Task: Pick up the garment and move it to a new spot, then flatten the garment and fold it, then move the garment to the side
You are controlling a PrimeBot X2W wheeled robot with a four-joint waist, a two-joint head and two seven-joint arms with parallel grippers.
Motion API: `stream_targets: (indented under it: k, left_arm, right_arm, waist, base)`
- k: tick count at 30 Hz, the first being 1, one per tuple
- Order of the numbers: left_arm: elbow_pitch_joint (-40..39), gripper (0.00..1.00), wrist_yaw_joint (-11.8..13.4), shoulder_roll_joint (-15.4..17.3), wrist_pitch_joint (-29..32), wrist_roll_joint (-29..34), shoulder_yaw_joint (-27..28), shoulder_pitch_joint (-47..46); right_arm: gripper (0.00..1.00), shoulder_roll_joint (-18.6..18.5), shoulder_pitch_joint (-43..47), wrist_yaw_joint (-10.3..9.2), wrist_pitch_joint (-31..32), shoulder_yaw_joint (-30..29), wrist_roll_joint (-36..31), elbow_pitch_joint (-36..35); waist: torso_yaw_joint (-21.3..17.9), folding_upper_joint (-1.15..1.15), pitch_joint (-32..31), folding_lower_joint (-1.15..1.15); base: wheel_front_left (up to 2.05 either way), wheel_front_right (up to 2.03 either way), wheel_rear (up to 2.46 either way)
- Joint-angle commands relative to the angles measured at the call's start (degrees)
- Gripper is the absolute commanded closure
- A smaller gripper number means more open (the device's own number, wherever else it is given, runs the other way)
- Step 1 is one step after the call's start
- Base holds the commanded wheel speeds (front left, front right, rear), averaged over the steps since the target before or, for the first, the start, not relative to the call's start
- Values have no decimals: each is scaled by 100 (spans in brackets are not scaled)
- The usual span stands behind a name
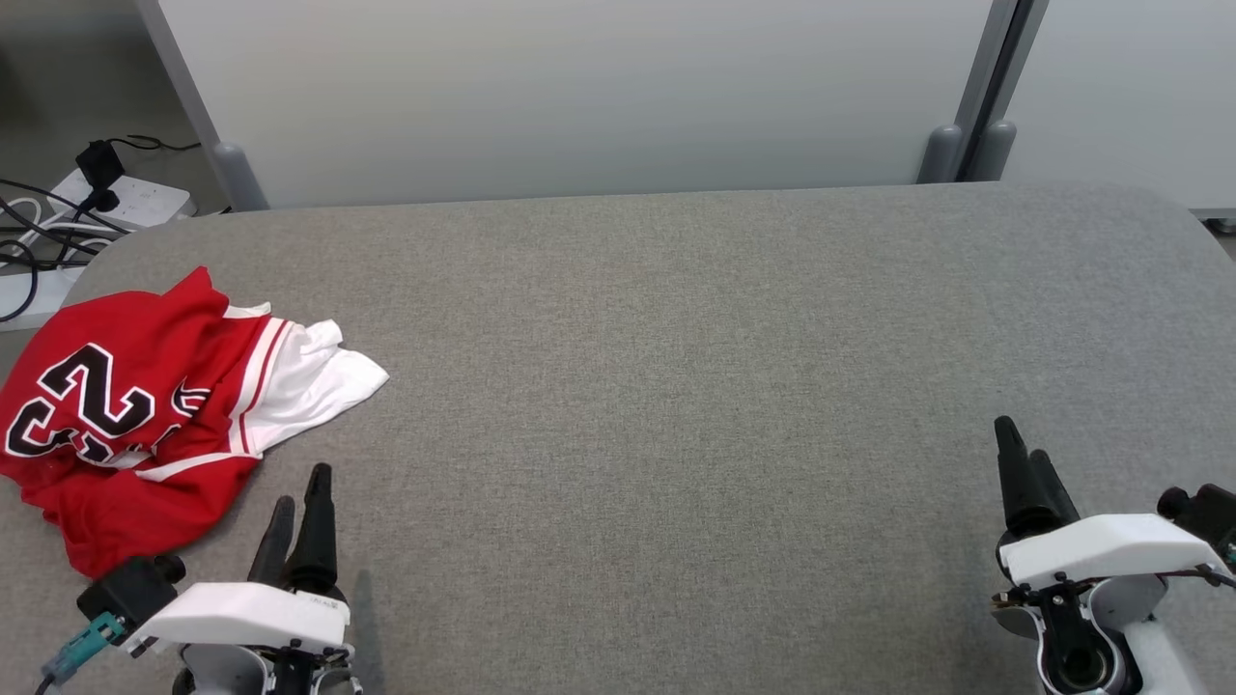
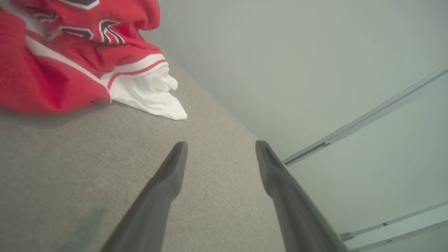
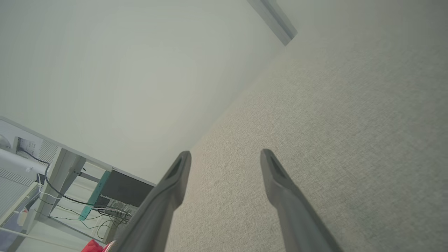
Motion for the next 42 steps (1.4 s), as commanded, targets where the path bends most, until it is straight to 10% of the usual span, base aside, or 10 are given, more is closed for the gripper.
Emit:
stream_targets:
  k: [1, 42]
  left_arm:
    - [-81, 0, -29, 144, -94, 193, 116, -385]
    - [267, 0, -14, 137, -783, 3612, 609, -910]
  right_arm:
    - [0, -55, -336, 29, -103, 82, -242, -103]
    - [0, -88, -990, 39, -793, 257, -3495, 410]
  waist:
    - [-4, 0, 0, -1]
    - [-125, 0, 7, -1]
  base:
    - [0, 0, 0]
    - [0, 0, 0]
